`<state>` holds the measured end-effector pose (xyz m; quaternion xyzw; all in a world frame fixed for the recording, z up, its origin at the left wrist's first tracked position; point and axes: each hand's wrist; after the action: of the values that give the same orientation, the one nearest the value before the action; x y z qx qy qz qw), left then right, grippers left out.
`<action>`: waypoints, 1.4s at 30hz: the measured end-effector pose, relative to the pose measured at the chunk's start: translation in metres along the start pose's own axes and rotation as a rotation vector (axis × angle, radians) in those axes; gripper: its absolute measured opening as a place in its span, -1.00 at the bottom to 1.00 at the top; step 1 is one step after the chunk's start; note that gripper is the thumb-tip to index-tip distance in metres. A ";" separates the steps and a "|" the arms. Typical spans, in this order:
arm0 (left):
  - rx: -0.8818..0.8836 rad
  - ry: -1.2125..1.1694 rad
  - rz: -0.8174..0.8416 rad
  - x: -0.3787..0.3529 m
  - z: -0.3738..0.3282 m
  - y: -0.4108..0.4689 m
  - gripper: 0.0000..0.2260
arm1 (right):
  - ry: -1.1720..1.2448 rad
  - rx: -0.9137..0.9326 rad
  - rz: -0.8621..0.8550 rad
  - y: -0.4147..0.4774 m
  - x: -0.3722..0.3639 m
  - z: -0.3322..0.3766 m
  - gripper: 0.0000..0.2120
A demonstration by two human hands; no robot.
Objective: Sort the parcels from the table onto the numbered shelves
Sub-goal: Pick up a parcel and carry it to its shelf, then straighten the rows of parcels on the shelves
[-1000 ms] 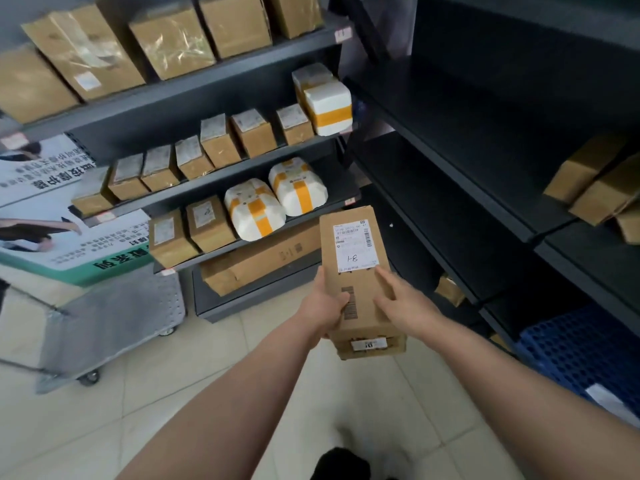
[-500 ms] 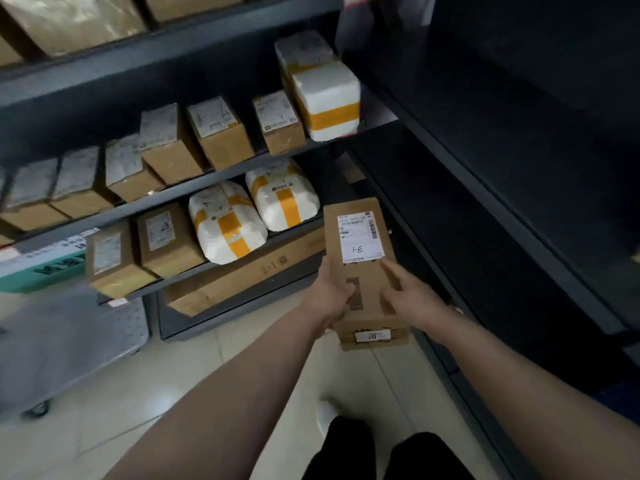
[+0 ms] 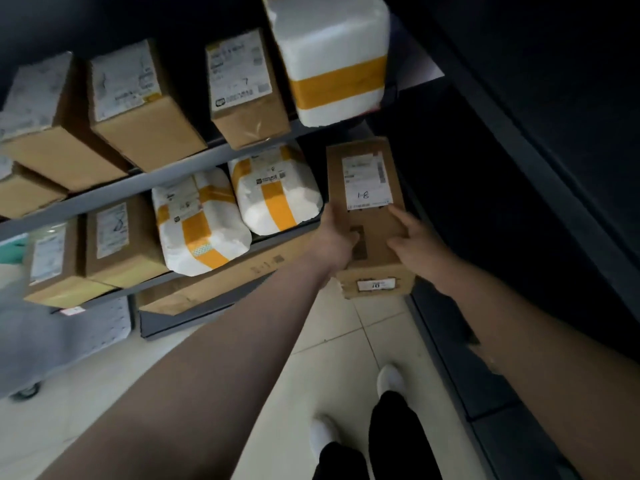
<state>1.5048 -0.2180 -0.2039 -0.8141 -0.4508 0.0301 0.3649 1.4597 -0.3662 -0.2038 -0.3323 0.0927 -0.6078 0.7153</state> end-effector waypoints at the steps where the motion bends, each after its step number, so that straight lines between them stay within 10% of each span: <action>1: -0.030 0.016 -0.040 0.004 -0.003 0.018 -0.45 | -0.007 0.034 -0.005 0.021 0.008 0.003 -0.45; 11: 0.028 0.737 -0.062 0.000 0.020 0.102 -0.24 | -0.538 0.215 0.135 0.140 0.037 -0.022 -0.39; 17: 0.081 1.035 -0.184 0.027 0.005 0.128 -0.58 | -0.718 0.285 0.015 0.175 0.027 -0.003 -0.45; 31: 0.125 0.901 -0.048 0.040 0.005 0.122 -0.19 | -1.024 0.086 0.029 0.183 0.023 0.016 -0.23; 42: 0.152 0.886 -0.026 0.058 0.032 0.040 -0.45 | -1.109 0.132 0.036 0.108 -0.005 0.025 -0.43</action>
<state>1.5556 -0.1692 -0.2361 -0.7134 -0.2578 -0.2932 0.5819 1.5591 -0.3482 -0.2491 -0.5553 -0.3302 -0.3342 0.6862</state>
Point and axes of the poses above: each hand's wrist, its own y-axis towards the middle knuckle, its own x-axis out of the back of the hand, z = x × y, and after that the axes turned 13 degrees about z, right-handed
